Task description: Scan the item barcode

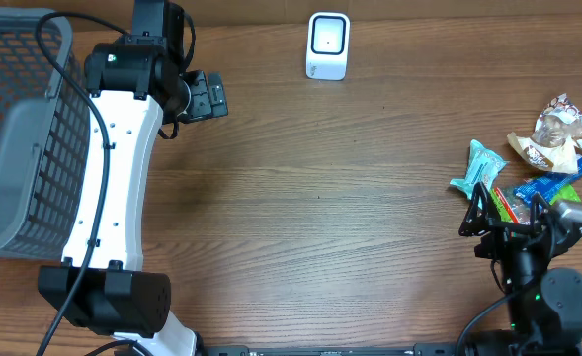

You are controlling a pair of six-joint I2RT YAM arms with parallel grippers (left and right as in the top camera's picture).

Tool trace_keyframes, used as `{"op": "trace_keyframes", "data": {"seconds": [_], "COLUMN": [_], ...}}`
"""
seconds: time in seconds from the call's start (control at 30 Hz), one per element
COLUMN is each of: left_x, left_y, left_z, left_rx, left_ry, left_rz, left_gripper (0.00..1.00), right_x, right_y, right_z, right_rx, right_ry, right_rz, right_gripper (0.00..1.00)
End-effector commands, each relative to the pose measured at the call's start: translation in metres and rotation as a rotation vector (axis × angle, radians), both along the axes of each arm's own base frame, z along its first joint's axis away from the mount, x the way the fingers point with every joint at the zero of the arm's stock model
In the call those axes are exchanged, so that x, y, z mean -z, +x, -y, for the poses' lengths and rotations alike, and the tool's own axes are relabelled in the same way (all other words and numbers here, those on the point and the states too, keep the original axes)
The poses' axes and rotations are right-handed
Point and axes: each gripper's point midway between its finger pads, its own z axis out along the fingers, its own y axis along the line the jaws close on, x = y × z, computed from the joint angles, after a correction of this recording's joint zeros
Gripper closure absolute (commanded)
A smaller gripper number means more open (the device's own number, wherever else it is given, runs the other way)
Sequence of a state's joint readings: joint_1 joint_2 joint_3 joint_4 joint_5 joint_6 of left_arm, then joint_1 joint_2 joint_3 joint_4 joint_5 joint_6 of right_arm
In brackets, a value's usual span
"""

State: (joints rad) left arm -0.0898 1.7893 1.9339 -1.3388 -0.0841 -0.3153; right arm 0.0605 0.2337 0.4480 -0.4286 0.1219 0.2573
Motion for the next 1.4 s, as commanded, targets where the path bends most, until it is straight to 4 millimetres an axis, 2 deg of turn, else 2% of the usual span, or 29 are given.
{"op": "trace_keyframes", "data": {"seconds": [0.0,0.2,0.37,0.53,0.67,0.77,1.37], "left_x": [-0.009,-0.009,-0.009,-0.009,-0.009,-0.009,-0.009], "left_y": [0.001,0.001,0.001,0.001,0.001,0.001,0.001], "left_z": [0.000,0.000,0.000,0.000,0.000,0.000,0.000], "left_rx": [-0.002,-0.002,-0.002,-0.002,-0.002,-0.002,-0.002], "left_ry": [0.001,0.001,0.001,0.000,0.000,0.001,0.000], "left_rz": [0.026,0.026,0.026,0.026,0.027,0.026,0.026], "left_gripper": [0.00,0.00,0.00,0.00,0.00,0.00,0.00], "right_x": [0.023,0.056,0.063,0.074,0.075,0.074,0.075], "right_y": [0.000,0.007,0.010,0.012,0.013,0.014,0.014], "right_z": [0.013,0.009,0.001,-0.007,-0.011,-0.021,-0.021], "right_rx": [0.086,0.071,0.022,-0.023,-0.044,-0.101,-0.100], "right_ry": [-0.017,-0.008,0.004,0.006,0.012,0.019,0.018], "right_rz": [0.027,0.086,0.141,0.118,0.125,0.146,0.143], "right_gripper": [0.00,0.00,0.00,0.00,0.00,0.00,0.00]}}
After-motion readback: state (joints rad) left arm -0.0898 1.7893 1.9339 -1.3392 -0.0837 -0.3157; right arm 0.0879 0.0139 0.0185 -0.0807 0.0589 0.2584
